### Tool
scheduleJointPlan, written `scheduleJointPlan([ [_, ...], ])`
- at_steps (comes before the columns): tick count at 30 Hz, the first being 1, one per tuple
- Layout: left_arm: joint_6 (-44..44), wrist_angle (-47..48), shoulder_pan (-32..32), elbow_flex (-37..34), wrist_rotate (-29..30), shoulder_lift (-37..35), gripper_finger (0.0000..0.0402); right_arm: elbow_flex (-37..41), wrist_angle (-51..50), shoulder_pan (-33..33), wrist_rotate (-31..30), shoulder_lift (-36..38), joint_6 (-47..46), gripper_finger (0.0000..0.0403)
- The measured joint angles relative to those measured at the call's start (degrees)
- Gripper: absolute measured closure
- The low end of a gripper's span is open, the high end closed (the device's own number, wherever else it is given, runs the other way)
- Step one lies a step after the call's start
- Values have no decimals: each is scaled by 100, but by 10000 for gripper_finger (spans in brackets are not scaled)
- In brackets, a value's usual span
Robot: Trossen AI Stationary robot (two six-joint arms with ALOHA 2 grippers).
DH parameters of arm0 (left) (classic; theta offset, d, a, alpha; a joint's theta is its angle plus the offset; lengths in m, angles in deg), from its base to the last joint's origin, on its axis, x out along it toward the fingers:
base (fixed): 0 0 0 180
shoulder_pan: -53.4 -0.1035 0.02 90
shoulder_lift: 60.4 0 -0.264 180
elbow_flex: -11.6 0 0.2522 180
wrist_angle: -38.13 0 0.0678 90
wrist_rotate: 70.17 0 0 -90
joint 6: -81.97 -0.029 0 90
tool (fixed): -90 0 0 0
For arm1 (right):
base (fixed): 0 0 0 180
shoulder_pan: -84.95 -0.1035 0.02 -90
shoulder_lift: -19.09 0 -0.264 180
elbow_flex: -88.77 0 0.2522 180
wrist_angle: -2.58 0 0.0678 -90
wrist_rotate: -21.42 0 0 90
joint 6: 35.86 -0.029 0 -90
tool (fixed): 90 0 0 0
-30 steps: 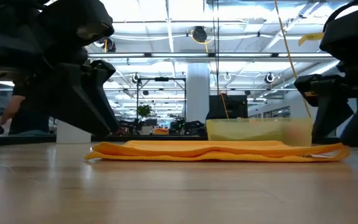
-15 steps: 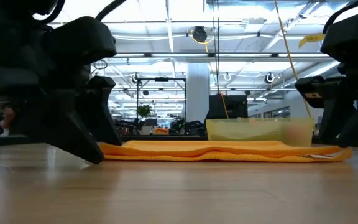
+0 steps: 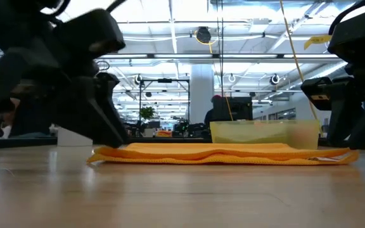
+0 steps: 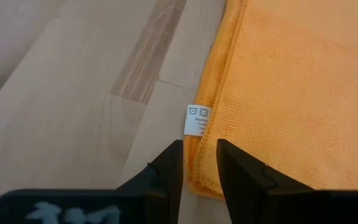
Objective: Fold microfiber towels
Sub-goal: Fold the orange kitchen towel
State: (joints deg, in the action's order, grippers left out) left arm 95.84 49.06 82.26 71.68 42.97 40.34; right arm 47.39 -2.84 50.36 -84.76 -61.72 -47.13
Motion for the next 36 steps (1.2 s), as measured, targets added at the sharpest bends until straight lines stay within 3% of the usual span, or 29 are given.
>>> scheduleJointPlan([
  [16, 4, 552, -198, 0, -73, 31, 282, 0, 2, 0, 2, 0, -2, 312],
  [21, 85, 376, -195, 0, -519, 31, 281, 0, 1, 0, 2, 0, -2, 312],
  [31, 727, 293, -318, 0, -816, 28, 198, 0, 0, 0, 2, 0, -2, 312],
  [36, 779, 286, -422, 2, -811, -50, 189, 0, 2, 0, 2, -1, -2, 312],
])
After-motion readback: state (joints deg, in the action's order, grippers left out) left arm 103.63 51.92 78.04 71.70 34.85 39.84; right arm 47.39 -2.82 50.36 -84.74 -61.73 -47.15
